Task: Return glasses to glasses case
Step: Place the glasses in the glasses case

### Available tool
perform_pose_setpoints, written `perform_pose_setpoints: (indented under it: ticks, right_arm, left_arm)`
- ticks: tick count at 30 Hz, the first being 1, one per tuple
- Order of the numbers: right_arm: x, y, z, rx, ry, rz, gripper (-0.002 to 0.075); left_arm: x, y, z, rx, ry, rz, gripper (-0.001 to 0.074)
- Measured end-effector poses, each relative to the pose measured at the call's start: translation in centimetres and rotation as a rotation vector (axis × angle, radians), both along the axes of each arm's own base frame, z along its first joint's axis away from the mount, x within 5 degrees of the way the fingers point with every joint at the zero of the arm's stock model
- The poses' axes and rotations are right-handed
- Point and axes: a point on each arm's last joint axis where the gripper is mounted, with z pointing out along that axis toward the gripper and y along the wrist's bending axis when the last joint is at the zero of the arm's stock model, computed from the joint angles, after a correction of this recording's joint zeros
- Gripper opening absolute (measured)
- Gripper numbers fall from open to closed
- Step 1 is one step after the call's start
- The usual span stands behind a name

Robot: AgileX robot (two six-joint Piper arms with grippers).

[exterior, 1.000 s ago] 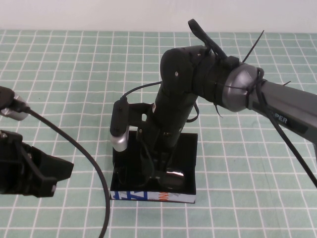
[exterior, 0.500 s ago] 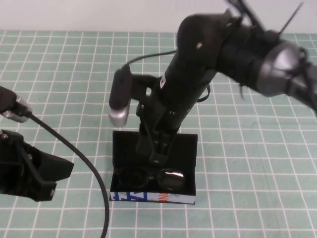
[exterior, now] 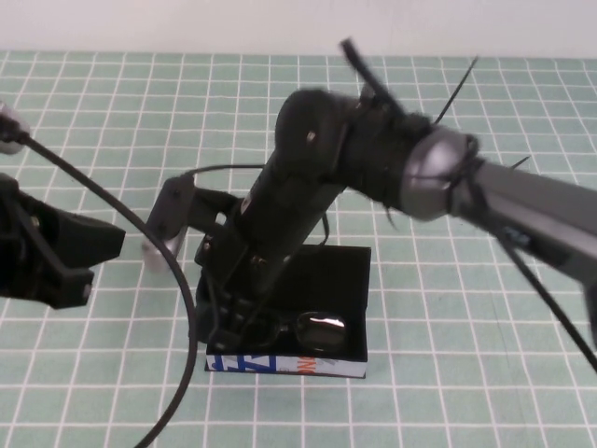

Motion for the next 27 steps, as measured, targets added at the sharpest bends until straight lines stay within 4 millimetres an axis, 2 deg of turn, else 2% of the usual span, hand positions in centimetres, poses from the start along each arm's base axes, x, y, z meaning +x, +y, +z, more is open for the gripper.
perform_pose_setpoints:
  ticks: [4, 16, 23, 27]
  right_arm:
    - [1.0, 0.7, -1.8, 0.006, -0.03, -0.045, -0.0011]
    - [2.9, 1.0, -4.8, -0.059, -0.105, -0.153, -0.0011]
    - [3.0, 0.9, -4.6, -0.078, -0.113, -0.145, -0.0011]
    - [3.0, 1.1, -2.7, -0.064, -0.117, -0.121, -0.0011]
  left_arm:
    - [-0.1, 0.0, 0.2, 0.005, 0.0, -0.007, -0.0002]
    - [-0.1, 0.0, 0.2, 0.015, 0.008, -0.014, -0.0002]
    - [-0.1, 0.0, 0.2, 0.015, 0.008, -0.014, -0.0002]
    - [-0.1, 0.0, 0.2, 0.015, 0.008, -0.014, -0.0002]
